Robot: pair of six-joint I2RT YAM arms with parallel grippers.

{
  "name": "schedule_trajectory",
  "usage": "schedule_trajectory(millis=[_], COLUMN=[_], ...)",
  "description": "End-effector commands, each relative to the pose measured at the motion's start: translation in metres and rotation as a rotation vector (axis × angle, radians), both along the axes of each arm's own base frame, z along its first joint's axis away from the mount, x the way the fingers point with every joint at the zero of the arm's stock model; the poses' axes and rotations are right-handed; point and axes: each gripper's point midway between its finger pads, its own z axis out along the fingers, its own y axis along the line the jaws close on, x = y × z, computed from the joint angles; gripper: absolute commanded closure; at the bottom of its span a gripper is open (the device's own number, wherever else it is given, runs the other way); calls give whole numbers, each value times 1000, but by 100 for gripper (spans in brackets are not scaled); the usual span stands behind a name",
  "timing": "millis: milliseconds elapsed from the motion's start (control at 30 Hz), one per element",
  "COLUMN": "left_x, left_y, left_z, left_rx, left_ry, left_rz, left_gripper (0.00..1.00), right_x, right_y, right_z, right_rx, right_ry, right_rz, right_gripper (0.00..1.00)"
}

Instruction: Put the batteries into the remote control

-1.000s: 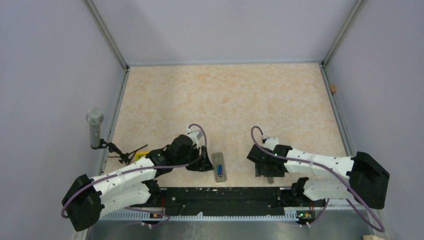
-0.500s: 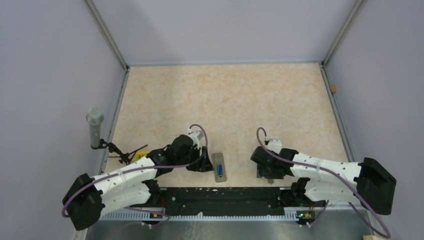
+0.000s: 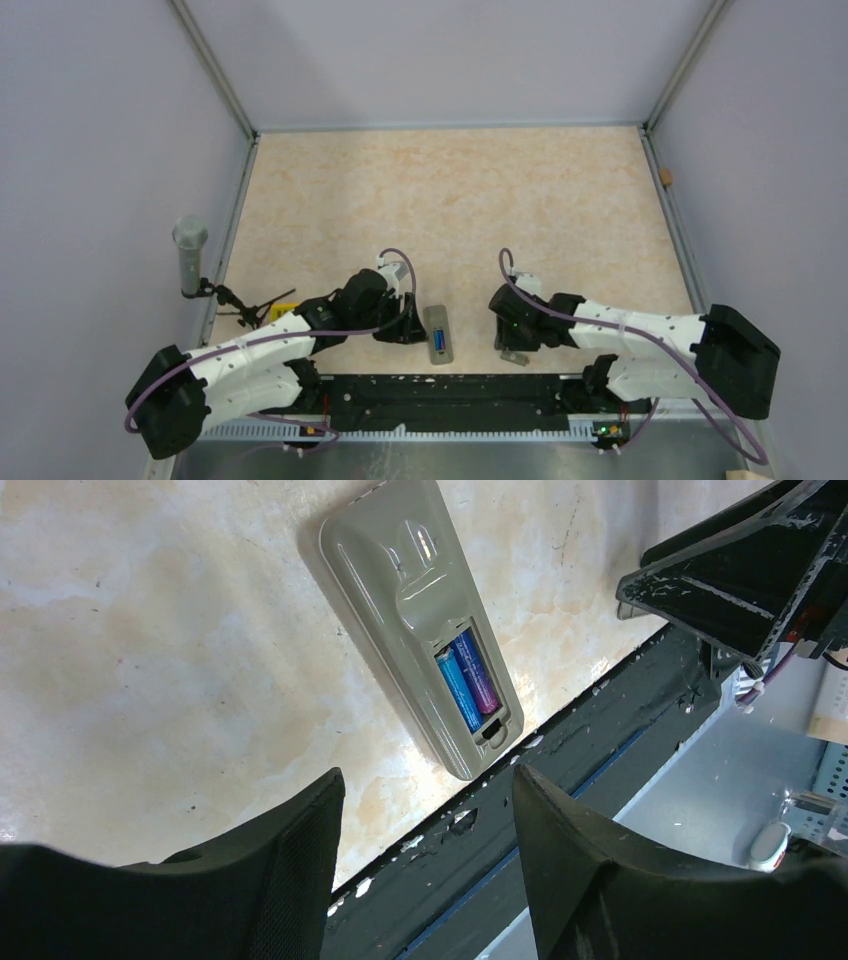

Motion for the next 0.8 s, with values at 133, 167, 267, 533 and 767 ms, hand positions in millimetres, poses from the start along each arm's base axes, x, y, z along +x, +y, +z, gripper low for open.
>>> schedule_trajectory(millis=[133, 167, 267, 533, 767], left_x=[8, 8, 9, 8, 9], left_y=[-9, -9, -9, -9, -11], left_z=[17, 18, 18, 19, 17], left_rx=[-49, -51, -51, -54, -51], left_ry=[-48, -48, -48, -42, -35], left_rz=[-4, -2, 0, 2, 0], left_gripper=[36, 36, 36, 35, 34], right_x=[-10, -7, -2, -7, -26], right_y=[-2, -3, -1, -16, -29], right_z=[-22, -21, -12, -1, -1], right_rx=[-101, -116, -122, -179, -190], right_ry=[76, 64, 41, 44, 100], right_rz=[71, 77, 89, 139, 183], right_gripper=[59, 58, 54, 48, 46])
